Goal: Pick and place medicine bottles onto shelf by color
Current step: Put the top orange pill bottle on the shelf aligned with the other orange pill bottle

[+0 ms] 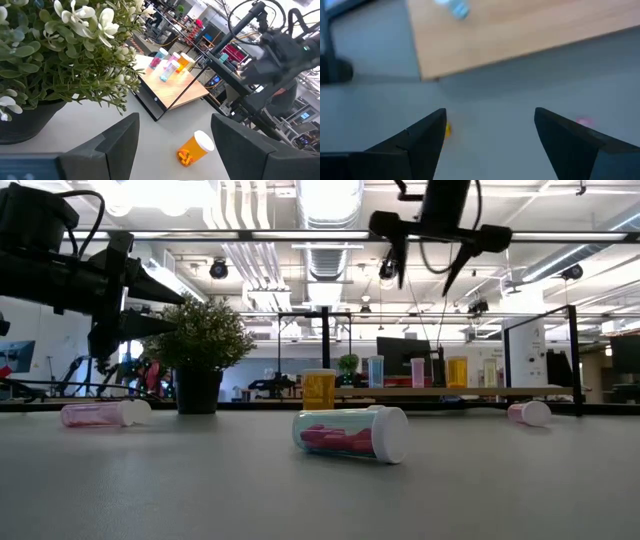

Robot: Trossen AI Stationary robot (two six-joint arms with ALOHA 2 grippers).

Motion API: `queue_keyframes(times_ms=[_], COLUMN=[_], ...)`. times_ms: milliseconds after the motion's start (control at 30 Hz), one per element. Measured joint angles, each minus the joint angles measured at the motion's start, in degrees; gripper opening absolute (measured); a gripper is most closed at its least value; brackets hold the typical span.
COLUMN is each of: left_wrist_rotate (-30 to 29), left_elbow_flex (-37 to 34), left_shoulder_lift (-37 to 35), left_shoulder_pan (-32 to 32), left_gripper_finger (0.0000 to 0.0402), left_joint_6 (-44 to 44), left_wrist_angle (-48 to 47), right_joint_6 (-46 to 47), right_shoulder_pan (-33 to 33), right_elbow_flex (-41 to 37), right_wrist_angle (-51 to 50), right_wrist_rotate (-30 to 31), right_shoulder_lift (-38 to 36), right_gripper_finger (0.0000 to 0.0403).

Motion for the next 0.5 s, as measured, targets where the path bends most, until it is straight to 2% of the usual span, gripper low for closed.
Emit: queue_keyframes(times_ms=[300,500], left_wrist_rotate=[0.0,0.0], left_elbow_flex=[0.0,0.0], left_shoulder_lift=[0.0,0.0], left_shoulder_pan=[0.0,0.0], left_gripper_finger=[0.0231,0.0231], left_joint_6=[0.0,0.0], left_wrist_angle=[0.0,0.0], right_joint_6=[-6.8,-18.9], right_shoulder_pan=[5.8,6.0], right_elbow_flex=[0.0,0.0], right_wrist_angle=[12.5,21.4], right_wrist_rotate=[-0.2,-0.9], right_shoulder_lift=[7.4,13.8], right_gripper_finger=[0.0308,0.0321])
